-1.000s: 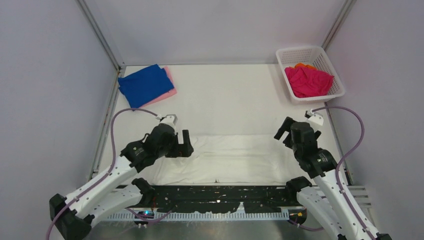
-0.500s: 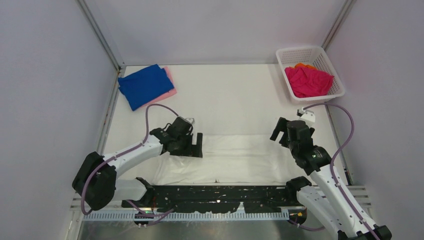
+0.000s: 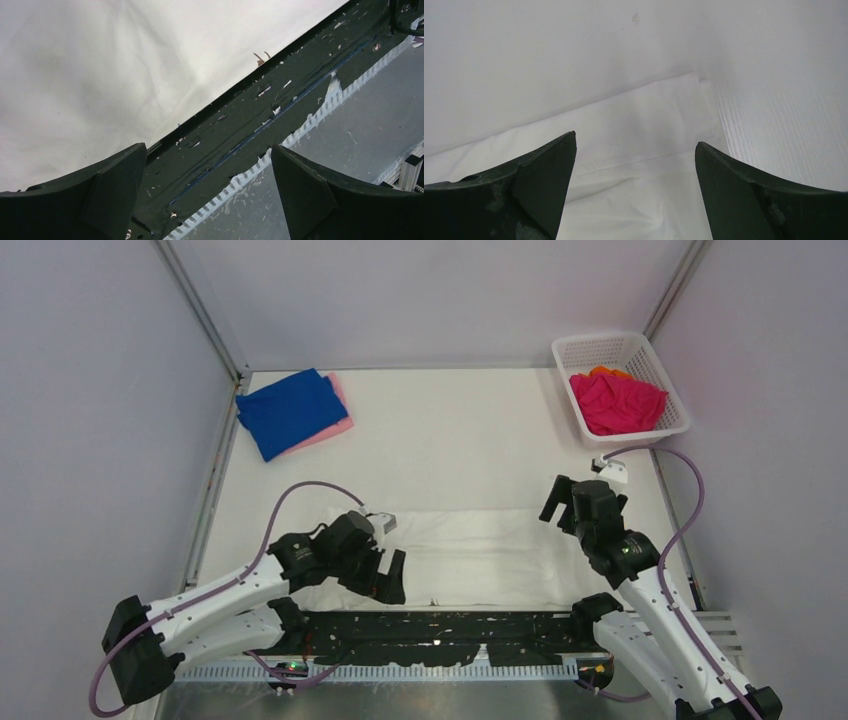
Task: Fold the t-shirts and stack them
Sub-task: Fold the other side of the tshirt into a rectangle, then rotate the tshirt 90 degrees
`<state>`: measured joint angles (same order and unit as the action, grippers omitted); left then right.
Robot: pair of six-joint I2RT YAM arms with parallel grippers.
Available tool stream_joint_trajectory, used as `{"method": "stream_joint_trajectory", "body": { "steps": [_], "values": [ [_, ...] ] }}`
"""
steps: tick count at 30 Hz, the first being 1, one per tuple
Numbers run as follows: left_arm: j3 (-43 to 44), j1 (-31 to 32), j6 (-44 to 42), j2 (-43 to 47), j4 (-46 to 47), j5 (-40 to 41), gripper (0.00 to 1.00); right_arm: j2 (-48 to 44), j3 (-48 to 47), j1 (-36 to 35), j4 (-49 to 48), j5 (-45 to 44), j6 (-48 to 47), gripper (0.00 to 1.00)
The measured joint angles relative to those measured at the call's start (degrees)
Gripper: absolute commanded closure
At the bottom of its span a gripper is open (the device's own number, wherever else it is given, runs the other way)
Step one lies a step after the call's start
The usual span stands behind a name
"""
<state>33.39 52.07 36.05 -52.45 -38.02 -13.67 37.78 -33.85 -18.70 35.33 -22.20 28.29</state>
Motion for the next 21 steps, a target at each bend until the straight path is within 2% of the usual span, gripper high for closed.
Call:
{"method": "stream_joint_trajectory", "body": {
  "steps": [6, 9, 14, 17, 21],
  "values": [
    [0.2, -0.4, 2.5, 2.1, -0.4, 7.7, 0.0, 0.0, 0.1, 0.0, -1.5, 2.0, -0.8, 0.05],
    [0.2, -4.3, 4.5, 0.0, 1.9, 9.6, 0.0, 0.4, 0.8, 0.0, -3.8, 5.6, -1.1, 0.05],
    [-0.3, -15.6, 8.8, -9.6, 12.9, 6.1, 0.0, 5.8, 2.9, 0.0, -9.3, 16.3, -1.3, 0.05],
    [-0.3, -19.6, 10.4, -17.1, 16.8, 4.9, 0.0, 11.9, 3.0, 0.0, -11.8, 21.3, -1.5, 0.04],
    [4.0, -24.9, 12.2, -26.4, 20.6, -0.9, 0.0, 18.6, 3.0, 0.0, -13.7, 25.8, -2.1, 0.05]
  ]
}}
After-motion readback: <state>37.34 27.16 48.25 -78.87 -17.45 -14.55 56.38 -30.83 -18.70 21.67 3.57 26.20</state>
